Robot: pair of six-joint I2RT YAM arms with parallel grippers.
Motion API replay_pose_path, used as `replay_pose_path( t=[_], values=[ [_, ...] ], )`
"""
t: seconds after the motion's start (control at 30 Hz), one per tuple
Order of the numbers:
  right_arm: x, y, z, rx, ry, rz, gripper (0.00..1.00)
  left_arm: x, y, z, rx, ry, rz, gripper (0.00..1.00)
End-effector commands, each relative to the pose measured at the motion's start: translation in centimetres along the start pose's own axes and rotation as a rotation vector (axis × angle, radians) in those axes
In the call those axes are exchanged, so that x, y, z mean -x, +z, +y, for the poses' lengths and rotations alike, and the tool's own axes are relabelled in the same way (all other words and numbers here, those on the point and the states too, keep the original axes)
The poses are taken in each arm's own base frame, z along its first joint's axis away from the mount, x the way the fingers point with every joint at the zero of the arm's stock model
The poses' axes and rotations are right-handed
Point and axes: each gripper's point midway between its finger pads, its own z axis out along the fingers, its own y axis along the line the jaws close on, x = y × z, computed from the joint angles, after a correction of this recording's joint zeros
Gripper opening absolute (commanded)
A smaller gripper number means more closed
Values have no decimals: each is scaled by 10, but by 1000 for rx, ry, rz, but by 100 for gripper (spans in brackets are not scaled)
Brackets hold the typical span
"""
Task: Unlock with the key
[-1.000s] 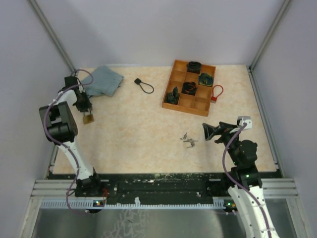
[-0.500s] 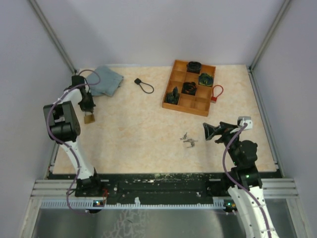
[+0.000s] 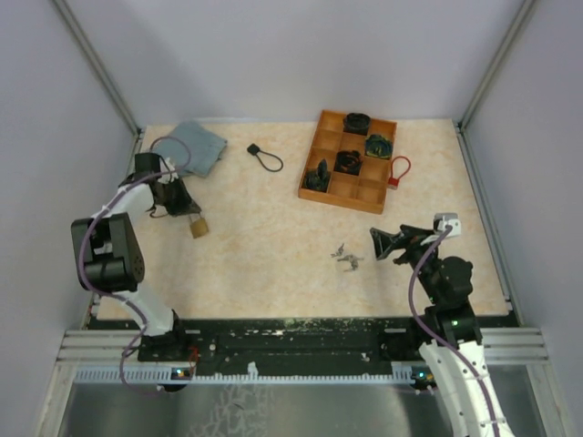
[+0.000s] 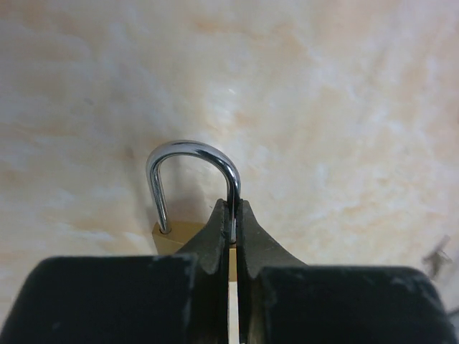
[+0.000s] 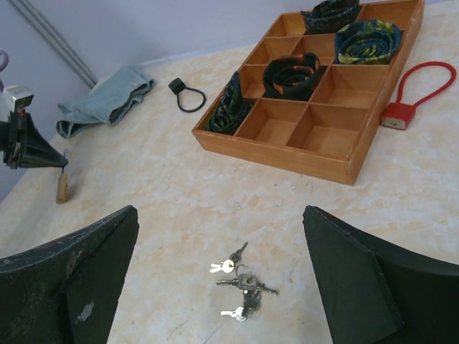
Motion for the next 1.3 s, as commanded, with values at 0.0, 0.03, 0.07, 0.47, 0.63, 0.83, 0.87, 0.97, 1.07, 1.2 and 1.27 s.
replay_pose_path(
  t=[0.0,0.03,0.07,0.47,0.63,0.83,0.87,0.97,1.07,1.2,1.27],
  values=[
    [11,3,21,103,-15,-14,98,-12,-23,-72,-304,-69,-47,0],
    [10,5,23,115,-14,-5,98,-16,-27,-81,-337,-73,-61,0],
    [7,5,26,133,-11,10,98,-20,-29,-89,-364,-81,-69,0],
    [-28,11,47,295,51,139,98,-62,-45,-154,-596,-88,-145,0],
    [-43,15,53,322,82,219,96,-76,-25,-162,-542,-22,-112,0],
    [-58,19,63,325,72,288,96,-86,2,-171,-497,45,-64,0],
    [-62,20,65,323,68,302,96,-88,7,-172,-489,54,-53,0],
    [-73,25,68,313,56,341,96,-94,22,-174,-461,79,-25,0],
    [-83,28,69,306,50,373,96,-98,32,-175,-453,83,-6,0],
    [-91,32,59,248,33,412,96,-105,42,-176,-447,77,17,0],
    [-92,33,56,226,22,435,96,-111,46,-176,-449,73,32,0]
  ],
)
